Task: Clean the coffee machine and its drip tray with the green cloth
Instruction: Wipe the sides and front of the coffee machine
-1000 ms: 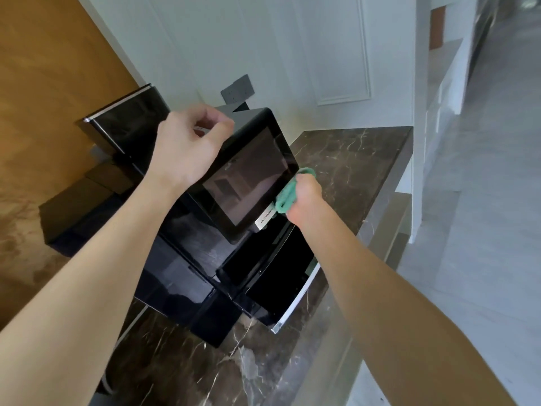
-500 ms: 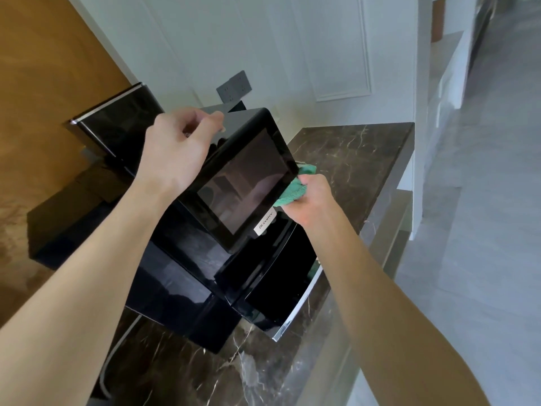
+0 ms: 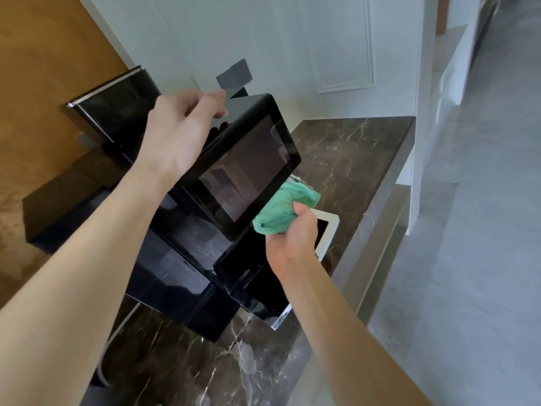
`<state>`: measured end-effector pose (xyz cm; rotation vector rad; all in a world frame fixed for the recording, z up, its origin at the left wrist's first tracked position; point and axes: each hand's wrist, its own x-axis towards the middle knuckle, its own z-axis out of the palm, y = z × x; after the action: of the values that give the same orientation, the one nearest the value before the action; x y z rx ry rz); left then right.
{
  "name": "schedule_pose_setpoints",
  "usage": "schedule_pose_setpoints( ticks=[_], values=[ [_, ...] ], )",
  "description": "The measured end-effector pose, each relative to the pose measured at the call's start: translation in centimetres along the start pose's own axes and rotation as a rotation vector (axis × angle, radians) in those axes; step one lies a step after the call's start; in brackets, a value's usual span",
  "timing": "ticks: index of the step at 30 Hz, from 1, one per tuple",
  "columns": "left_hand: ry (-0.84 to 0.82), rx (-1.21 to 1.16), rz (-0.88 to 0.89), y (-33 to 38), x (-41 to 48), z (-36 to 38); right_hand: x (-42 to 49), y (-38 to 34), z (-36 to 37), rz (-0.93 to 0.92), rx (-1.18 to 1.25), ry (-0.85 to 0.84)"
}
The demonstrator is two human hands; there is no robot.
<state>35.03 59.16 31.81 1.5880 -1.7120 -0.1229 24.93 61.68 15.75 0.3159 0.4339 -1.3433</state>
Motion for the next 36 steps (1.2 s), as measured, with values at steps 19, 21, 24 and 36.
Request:
schedule_pose_setpoints(
  ticks=[19, 21, 24, 36],
  values=[
    [-0.021, -0.085, 0.019, 0.1, -0.5, -0.3, -4.9, 8.2, -1.4, 0.513, 0.259, 0.070],
    [-0.020, -0.098, 0.013, 0.1, -0.5, -0.3, -3.8, 8.0, -1.1, 0.498, 0.291, 0.071],
    [-0.015, -0.093, 0.008, 0.1, -0.4, -0.2, -2.9, 7.3, -0.9, 0.472, 0.296, 0.013],
    [-0.021, -0.013, 0.037, -0.3, -0.2, -0.3, -3.5, 3.9, -3.2, 0.411, 0.075, -0.093]
  ],
)
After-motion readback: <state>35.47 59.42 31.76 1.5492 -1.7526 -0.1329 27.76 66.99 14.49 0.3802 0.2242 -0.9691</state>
